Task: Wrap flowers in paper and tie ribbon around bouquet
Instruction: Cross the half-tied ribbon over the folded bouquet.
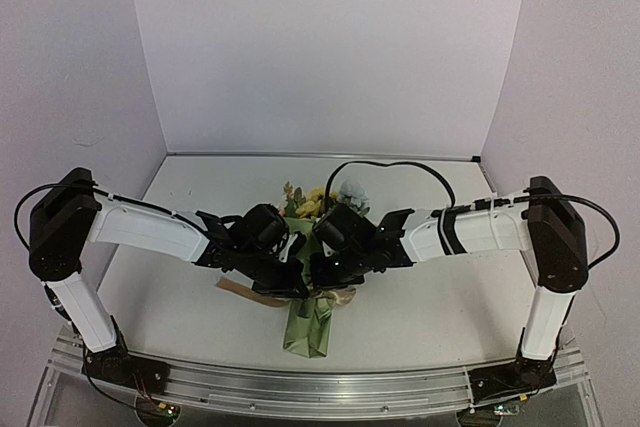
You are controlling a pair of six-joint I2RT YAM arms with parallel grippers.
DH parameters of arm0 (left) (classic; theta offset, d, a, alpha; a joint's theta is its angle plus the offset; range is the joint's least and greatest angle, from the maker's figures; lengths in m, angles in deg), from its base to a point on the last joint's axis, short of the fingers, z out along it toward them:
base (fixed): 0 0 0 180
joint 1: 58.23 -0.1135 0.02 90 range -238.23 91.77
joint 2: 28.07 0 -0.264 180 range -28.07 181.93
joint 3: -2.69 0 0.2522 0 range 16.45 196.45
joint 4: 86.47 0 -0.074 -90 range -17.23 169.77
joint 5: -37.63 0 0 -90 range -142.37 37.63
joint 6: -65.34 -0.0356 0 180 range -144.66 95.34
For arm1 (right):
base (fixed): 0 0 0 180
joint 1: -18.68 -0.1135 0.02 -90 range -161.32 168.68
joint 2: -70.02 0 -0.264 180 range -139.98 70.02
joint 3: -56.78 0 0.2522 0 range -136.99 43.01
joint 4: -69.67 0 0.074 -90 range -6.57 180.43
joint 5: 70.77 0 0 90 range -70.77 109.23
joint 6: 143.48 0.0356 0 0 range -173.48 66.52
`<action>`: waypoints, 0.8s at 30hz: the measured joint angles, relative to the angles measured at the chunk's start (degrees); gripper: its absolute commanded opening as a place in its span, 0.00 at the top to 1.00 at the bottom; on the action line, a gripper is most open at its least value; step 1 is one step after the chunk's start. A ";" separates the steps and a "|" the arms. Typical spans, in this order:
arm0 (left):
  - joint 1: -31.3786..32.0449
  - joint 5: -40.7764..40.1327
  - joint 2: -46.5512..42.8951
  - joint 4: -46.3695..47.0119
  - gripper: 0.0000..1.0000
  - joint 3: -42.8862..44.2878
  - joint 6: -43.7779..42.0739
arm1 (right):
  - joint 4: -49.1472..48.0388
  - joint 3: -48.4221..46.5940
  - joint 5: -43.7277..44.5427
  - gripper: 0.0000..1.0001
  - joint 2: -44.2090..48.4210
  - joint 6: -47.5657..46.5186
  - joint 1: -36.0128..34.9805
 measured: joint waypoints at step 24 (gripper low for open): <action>-0.52 -1.58 -10.54 2.61 0.81 -2.19 0.94 | -10.19 5.39 0.13 1.00 0.87 3.38 1.02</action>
